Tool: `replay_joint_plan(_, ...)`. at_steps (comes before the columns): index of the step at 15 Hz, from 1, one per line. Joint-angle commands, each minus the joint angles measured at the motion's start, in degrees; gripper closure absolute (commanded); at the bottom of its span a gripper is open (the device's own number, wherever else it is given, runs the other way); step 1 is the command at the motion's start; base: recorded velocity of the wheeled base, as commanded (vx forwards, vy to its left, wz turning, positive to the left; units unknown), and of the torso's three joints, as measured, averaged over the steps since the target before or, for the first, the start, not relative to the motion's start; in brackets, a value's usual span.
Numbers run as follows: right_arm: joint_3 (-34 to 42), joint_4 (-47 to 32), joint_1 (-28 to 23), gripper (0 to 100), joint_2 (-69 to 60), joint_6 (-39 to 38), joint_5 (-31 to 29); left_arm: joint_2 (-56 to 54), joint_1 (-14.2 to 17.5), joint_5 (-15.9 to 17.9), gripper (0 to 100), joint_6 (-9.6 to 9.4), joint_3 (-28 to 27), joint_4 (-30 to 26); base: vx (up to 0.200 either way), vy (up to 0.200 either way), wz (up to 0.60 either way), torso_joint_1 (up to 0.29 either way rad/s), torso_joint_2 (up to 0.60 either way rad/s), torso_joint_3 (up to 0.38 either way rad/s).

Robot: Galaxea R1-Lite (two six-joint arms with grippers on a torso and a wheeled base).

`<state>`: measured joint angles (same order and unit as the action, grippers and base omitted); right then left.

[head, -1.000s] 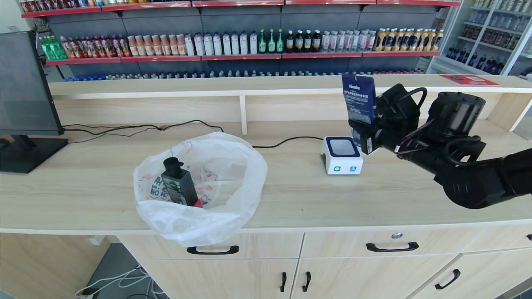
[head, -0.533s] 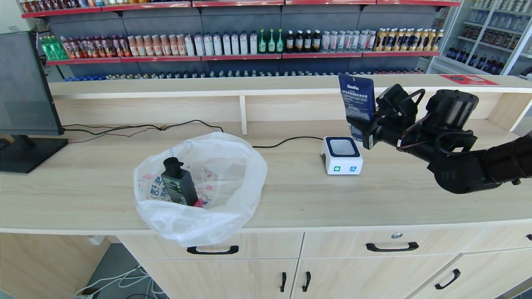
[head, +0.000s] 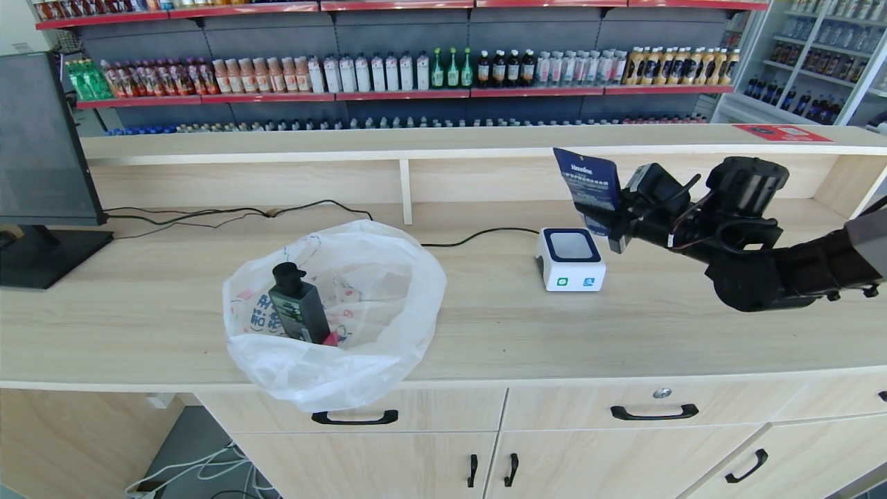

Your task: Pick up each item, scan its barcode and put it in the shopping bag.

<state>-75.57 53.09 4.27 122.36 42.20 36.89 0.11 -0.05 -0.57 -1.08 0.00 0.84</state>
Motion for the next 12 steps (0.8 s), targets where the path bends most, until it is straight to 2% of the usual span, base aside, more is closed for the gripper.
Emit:
replay_joint_plan(1, -0.1, 0.0, -0.5, 100, 0.7, 1.1, 0.8, 0.0, 0.0, 0.0, 0, -0.06, 0.0, 0.0, 0.000, 0.000, 0.00, 0.000, 0.00, 0.000)
replay_joint_plan(12, -0.2, 0.1, -0.4, 100, 4.2, 2.6, 0.9, 0.0, 0.0, 0.0, 0, -0.32, 0.0, 0.0, 0.000, 0.000, 0.00, 0.000, 0.00, 0.000)
